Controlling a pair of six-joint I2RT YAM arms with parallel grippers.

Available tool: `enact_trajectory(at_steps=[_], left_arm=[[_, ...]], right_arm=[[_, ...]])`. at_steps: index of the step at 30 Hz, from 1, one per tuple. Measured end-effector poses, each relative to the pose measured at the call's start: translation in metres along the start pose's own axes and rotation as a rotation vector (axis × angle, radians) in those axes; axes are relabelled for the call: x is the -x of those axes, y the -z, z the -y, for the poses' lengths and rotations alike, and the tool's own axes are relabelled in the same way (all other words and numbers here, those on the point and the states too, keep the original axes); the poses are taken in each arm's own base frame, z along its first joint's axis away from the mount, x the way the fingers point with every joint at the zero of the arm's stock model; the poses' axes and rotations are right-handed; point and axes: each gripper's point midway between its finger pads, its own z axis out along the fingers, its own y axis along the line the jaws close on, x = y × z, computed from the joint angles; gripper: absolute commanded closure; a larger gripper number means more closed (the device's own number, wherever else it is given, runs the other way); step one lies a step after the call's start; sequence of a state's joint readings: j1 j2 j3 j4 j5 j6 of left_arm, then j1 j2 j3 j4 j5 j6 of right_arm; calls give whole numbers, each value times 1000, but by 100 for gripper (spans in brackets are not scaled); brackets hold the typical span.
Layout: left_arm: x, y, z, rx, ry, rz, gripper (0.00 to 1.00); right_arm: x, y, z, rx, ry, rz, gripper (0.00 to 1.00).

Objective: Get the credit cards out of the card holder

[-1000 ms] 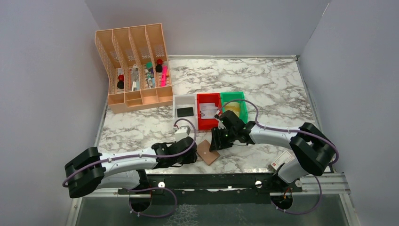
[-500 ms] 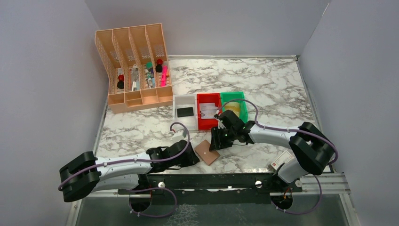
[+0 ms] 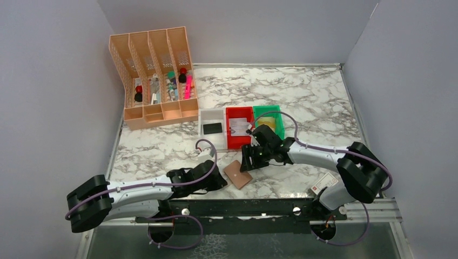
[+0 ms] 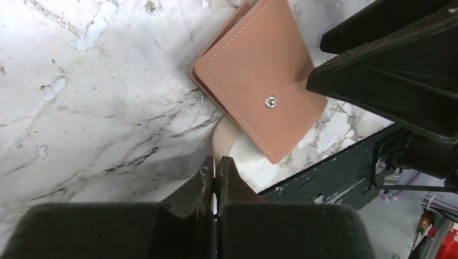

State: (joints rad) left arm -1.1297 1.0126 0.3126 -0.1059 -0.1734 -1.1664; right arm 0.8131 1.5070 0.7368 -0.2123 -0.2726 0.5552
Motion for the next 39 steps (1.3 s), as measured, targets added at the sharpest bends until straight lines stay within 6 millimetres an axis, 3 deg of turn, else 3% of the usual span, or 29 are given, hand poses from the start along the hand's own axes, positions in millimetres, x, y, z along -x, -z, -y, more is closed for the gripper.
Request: enact_trajectory(at_steps=[4, 8, 15, 22, 31, 35, 39], left_arm=[[10, 4, 9, -29, -21, 38, 100], [19, 9, 18, -62, -34, 79, 100], [27, 13, 22, -82, -45, 112, 100], [28, 14, 17, -62, -59, 122, 100], [33, 19, 22, -86, -56, 141, 100], [36, 22, 25, -94, -56, 156, 100], [40, 24, 28, -99, -53, 169, 100]], right_arm=[[10, 11, -11, -8, 65, 35, 32], [18, 15, -37, 4, 163, 70, 31], [8, 2, -62, -10, 275, 49, 27], [-3, -16, -47, -121, 324, 12, 27], [-3, -17, -45, -165, 358, 24, 21], [-3, -16, -44, -176, 359, 29, 36], [2, -15, -44, -197, 345, 49, 41]])
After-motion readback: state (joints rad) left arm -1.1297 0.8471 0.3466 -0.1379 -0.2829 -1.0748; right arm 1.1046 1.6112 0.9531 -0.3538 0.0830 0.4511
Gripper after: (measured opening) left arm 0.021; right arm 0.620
